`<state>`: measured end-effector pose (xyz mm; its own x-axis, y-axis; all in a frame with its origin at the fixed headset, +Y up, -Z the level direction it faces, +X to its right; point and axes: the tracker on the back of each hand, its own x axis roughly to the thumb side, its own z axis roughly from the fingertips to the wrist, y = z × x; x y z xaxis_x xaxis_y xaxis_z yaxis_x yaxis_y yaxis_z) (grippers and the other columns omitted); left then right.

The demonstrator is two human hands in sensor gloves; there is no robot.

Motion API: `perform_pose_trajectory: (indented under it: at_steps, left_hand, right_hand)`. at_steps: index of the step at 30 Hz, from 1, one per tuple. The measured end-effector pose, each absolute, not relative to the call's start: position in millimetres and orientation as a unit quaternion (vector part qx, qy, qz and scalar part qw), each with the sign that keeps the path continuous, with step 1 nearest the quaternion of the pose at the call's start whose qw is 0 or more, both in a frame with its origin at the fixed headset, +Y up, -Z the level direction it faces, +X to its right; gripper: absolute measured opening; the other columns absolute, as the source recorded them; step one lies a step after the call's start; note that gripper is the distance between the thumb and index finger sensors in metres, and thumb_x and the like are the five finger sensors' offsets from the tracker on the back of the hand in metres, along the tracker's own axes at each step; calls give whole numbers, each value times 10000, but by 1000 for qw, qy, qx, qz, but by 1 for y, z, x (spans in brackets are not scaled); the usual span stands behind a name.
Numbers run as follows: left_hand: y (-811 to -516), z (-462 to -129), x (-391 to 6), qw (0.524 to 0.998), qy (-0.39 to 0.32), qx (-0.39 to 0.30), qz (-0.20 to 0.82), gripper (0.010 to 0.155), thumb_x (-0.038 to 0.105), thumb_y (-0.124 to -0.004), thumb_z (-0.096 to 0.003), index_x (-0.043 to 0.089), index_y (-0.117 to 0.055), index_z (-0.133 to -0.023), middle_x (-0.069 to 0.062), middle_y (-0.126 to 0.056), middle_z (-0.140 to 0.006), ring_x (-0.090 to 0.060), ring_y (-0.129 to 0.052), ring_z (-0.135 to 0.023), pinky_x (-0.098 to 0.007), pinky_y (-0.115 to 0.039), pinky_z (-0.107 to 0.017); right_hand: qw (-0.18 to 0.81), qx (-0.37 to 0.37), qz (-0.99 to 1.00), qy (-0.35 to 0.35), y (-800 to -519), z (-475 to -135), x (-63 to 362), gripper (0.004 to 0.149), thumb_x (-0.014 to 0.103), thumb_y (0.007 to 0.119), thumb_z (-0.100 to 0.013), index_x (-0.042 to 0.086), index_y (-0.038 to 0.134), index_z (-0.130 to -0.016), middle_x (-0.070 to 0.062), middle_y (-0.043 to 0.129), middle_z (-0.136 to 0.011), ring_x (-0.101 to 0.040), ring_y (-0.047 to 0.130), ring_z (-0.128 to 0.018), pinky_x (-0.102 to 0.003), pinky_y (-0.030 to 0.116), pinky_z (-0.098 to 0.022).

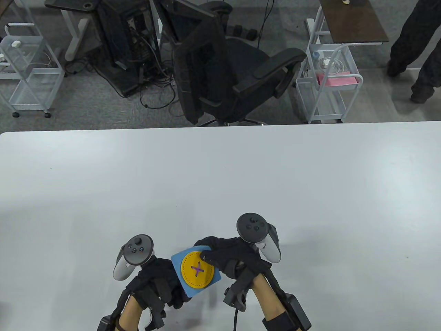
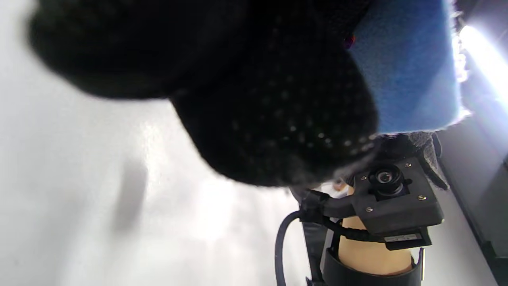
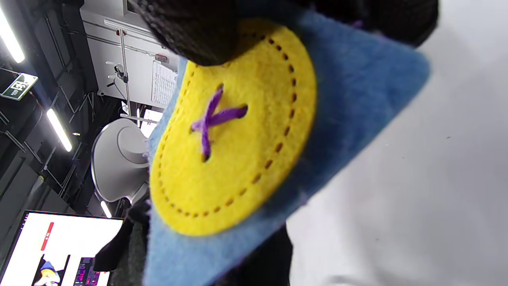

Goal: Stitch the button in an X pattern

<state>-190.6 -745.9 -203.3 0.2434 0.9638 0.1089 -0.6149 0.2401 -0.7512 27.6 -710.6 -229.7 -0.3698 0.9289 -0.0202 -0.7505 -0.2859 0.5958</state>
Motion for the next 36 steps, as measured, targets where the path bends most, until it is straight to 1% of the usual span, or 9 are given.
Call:
perform_pose_trajectory:
  at_steps: [10,14,15,17,21,23,27,30,36]
  left_hand:
    - [-745,-201,-190,719,-284,-297,561,472,284,-690,-618,-103,-826,-852,-10,-1092,-330,-91,-1114,-78,-176,-977,-52]
    - [-738,-200,-195,756,-259,-260,542,539,275,-678,-622,-81,-625,-1024,-216,-976,-712,-315,-1094,-460,-361,-956,-330]
    - [-732,-200,-200,788,-243,-226,519,584,275,-678,-621,-74,-535,-1067,-294,-865,-853,-413,-1020,-620,-448,-907,-439]
    - [-723,-198,-208,838,-214,-167,474,632,270,-680,-620,-63,-431,-1097,-359,-696,-989,-539,-856,-791,-569,-799,-551]
    - [-710,-191,-217,916,-153,-47,367,683,309,-645,-635,-44,-313,-1117,-404,-375,-1112,-675,-454,-952,-729,-534,-641]
    - [-707,-188,-216,941,-144,7,307,697,340,-620,-641,-16,-264,-1123,-388,-252,-1131,-668,-311,-973,-749,-430,-651]
    - [-706,-184,-208,961,-141,35,236,720,382,-583,-648,35,-169,-1125,-345,-90,-1132,-627,-95,-974,-755,-248,-642]
    - [-708,-183,-203,969,-143,40,196,728,391,-573,-650,52,-135,-1121,-330,-22,-1120,-611,-22,-958,-748,-174,-628]
    - [-712,-183,-197,977,-146,37,151,733,398,-570,-648,59,-122,-1119,-321,9,-1111,-603,14,-946,-744,-136,-619]
  right_hand:
    - [533,152,810,192,-705,-220,26,421,218,772,-503,124,753,-913,-163,879,-802,-326,932,-557,-469,760,-421]
    - [565,92,802,171,-704,-225,36,418,219,771,-512,133,743,-921,-166,865,-808,-327,918,-561,-472,748,-437]
    - [586,47,789,177,-706,-231,44,419,223,763,-525,142,726,-934,-159,852,-825,-322,909,-580,-469,741,-455]
    - [609,-14,767,203,-712,-239,54,425,235,736,-558,160,670,-972,-146,806,-872,-308,881,-631,-460,720,-502]
    - [561,-105,793,213,-726,-256,65,436,262,699,-593,201,597,-1012,-106,751,-931,-279,847,-704,-441,695,-567]
    - [520,-130,813,226,-733,-264,63,441,271,686,-602,217,569,-1023,-90,731,-951,-267,832,-731,-436,684,-591]
    - [439,-167,851,234,-743,-274,50,451,279,672,-612,240,534,-1039,-70,704,-978,-255,806,-773,-432,659,-630]
    - [379,-189,875,235,-748,-277,43,453,290,664,-620,266,514,-1047,-49,687,-996,-241,788,-802,-424,639,-662]
    - [283,-213,910,214,-753,-277,38,465,308,654,-628,293,482,-1059,-29,668,-1011,-220,763,-832,-419,605,-700]
